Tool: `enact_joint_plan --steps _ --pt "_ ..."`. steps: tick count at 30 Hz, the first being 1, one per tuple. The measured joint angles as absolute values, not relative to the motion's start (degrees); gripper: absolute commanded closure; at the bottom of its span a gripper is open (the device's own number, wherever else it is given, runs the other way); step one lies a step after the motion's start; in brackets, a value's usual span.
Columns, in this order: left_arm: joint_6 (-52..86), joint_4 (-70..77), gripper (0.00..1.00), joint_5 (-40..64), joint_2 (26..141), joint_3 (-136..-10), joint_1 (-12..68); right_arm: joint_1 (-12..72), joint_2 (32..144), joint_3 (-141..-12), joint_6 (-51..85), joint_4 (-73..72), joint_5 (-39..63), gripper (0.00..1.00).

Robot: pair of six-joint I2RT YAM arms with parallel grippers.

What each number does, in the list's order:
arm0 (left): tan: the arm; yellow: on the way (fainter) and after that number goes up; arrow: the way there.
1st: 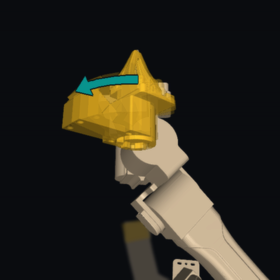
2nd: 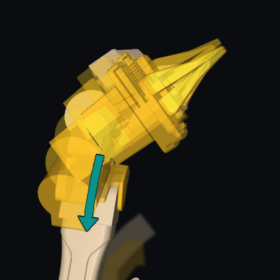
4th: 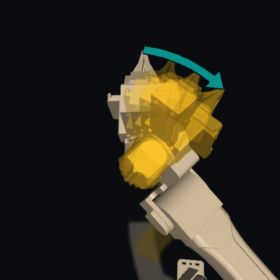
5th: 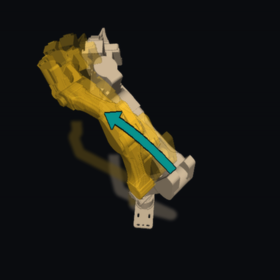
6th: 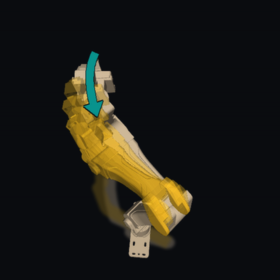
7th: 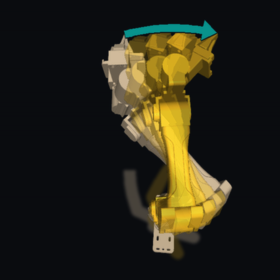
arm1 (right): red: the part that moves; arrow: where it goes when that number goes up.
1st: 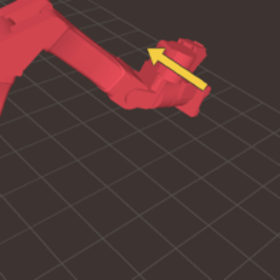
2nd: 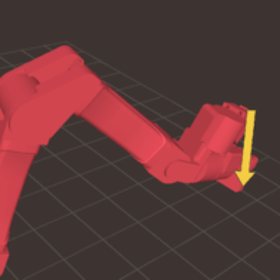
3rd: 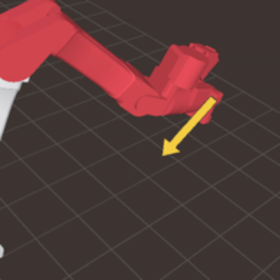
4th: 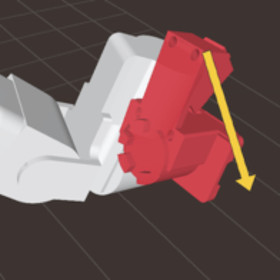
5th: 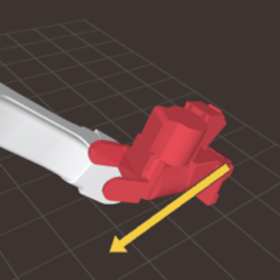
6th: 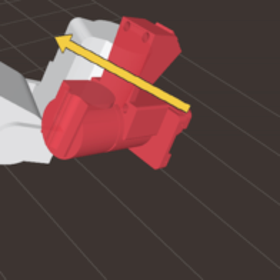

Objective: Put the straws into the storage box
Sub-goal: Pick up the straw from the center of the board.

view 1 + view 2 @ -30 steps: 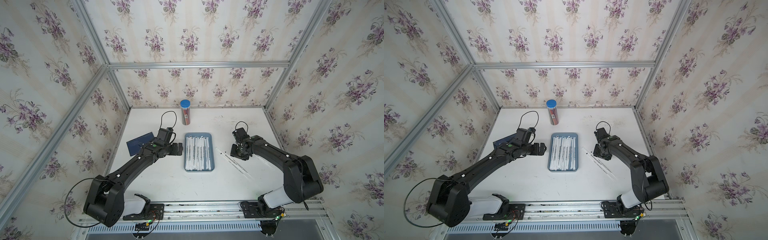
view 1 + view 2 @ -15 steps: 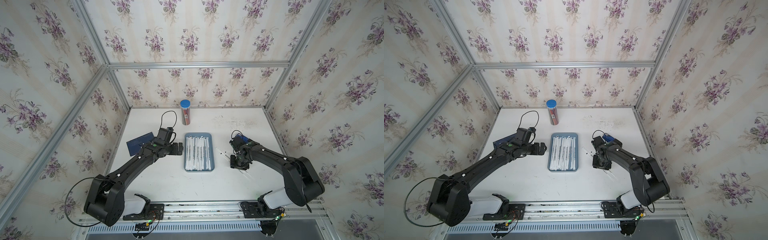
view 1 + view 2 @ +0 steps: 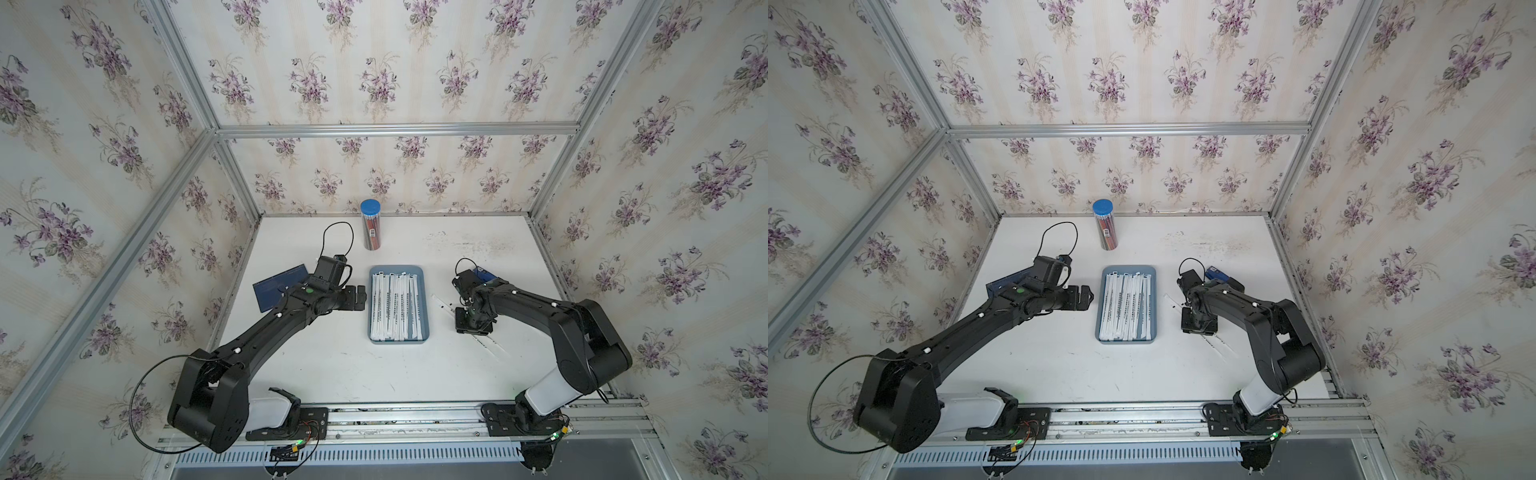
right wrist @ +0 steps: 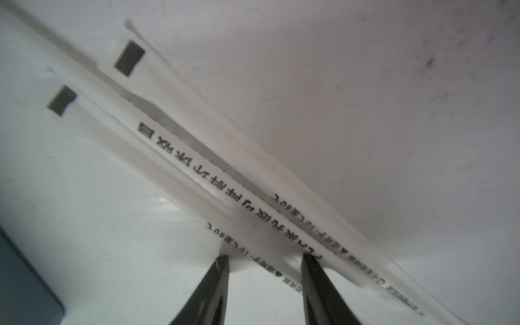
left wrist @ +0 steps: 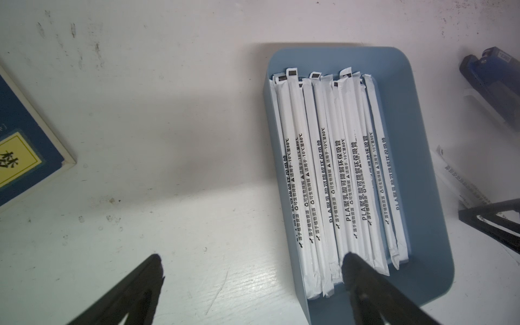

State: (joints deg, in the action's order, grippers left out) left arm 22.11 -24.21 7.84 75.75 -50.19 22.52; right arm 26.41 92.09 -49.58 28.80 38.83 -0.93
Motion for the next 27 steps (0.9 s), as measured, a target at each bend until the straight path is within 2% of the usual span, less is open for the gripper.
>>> enact_joint_plan --steps 3,7,14,27 --pt "22.11 -24.21 0.0 7.73 75.68 -49.74 22.52 27.31 91.42 -49.12 30.48 38.5 -0.93 0.71" --pt "22.33 -24.16 0.0 7.75 75.72 -49.41 22.52 29.43 91.24 -49.17 34.17 38.41 -1.13 0.74" --pt "22.52 -23.86 0.0 7.7 75.5 -49.41 22.52 29.98 92.05 -49.78 40.07 37.17 0.6 0.84" --pt "22.52 -23.79 0.0 7.22 74.89 -49.1 22.5 30.04 88.33 -54.11 42.48 37.34 3.66 0.87"
